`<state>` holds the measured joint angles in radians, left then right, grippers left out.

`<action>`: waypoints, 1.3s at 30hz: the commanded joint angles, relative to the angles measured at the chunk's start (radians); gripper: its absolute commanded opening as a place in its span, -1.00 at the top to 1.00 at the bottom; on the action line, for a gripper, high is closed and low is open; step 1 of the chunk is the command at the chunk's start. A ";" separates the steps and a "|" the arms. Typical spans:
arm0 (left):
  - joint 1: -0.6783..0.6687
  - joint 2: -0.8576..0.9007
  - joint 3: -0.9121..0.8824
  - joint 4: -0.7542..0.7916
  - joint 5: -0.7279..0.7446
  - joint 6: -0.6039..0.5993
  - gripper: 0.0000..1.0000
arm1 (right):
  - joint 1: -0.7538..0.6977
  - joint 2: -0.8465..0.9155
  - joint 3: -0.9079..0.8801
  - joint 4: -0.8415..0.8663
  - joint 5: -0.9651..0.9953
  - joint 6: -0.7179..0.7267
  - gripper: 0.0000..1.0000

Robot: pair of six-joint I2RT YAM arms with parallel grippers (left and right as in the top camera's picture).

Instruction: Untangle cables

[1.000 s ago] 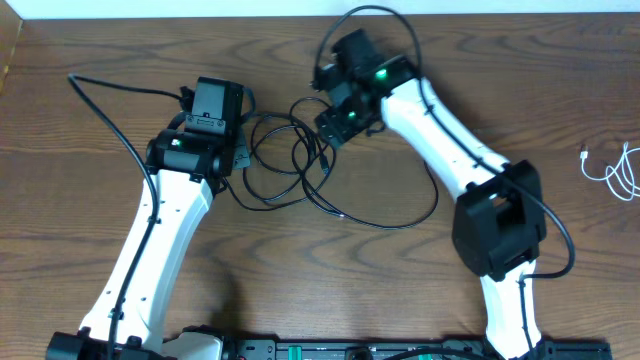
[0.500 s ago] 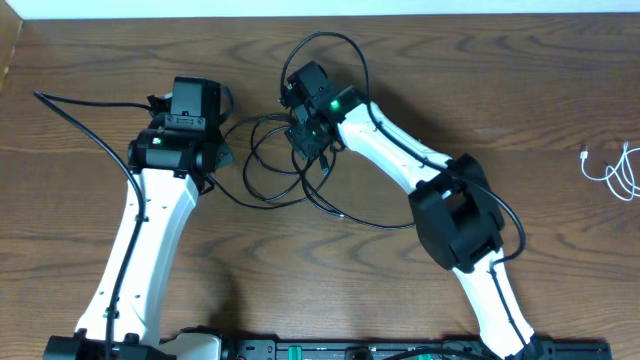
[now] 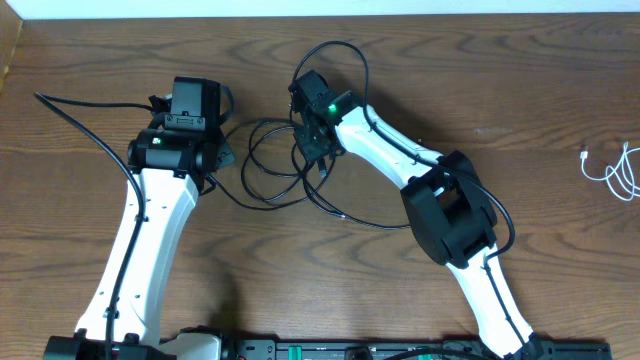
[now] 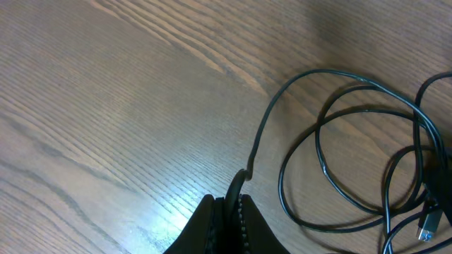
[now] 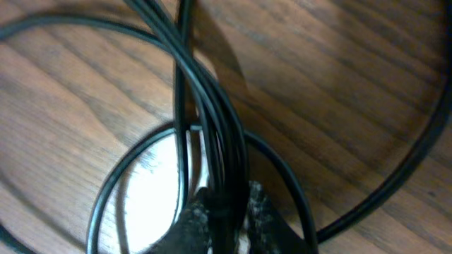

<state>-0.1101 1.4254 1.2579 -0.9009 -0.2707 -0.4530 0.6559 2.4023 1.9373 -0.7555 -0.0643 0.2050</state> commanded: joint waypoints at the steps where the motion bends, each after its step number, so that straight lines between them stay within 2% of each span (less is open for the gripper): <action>1: 0.003 0.006 -0.004 -0.003 -0.003 -0.017 0.85 | 0.005 0.031 -0.014 -0.021 0.006 0.052 0.94; 6: 0.003 0.006 -0.004 -0.003 -0.003 -0.017 0.85 | -0.049 -0.045 -0.009 -0.113 0.019 0.052 0.97; 10: 0.003 0.006 -0.004 0.005 -0.008 -0.016 0.85 | -0.137 -0.172 -0.008 -0.202 0.083 0.052 0.98; 17: 0.003 0.006 -0.004 0.043 -0.064 -0.013 0.85 | -0.357 -0.422 -0.008 -0.251 0.100 0.050 0.98; 22: 0.003 0.006 -0.004 0.069 -0.115 -0.013 0.85 | -0.521 -0.536 -0.008 -0.272 0.100 0.050 0.98; 26: 0.003 0.006 -0.004 0.087 -0.116 -0.013 0.85 | -0.634 -0.566 -0.008 -0.320 0.138 0.055 0.98; 30: 0.003 0.006 -0.004 0.087 -0.116 -0.013 0.85 | -0.761 -0.568 -0.008 -0.377 0.239 0.152 0.98; 39: 0.093 0.006 -0.004 0.106 -0.190 -0.026 0.85 | -1.085 -0.569 -0.008 -0.393 0.197 0.250 0.98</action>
<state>-0.0742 1.4254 1.2572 -0.7990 -0.3733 -0.4530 -0.3378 1.8381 1.9285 -1.1461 0.0994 0.3698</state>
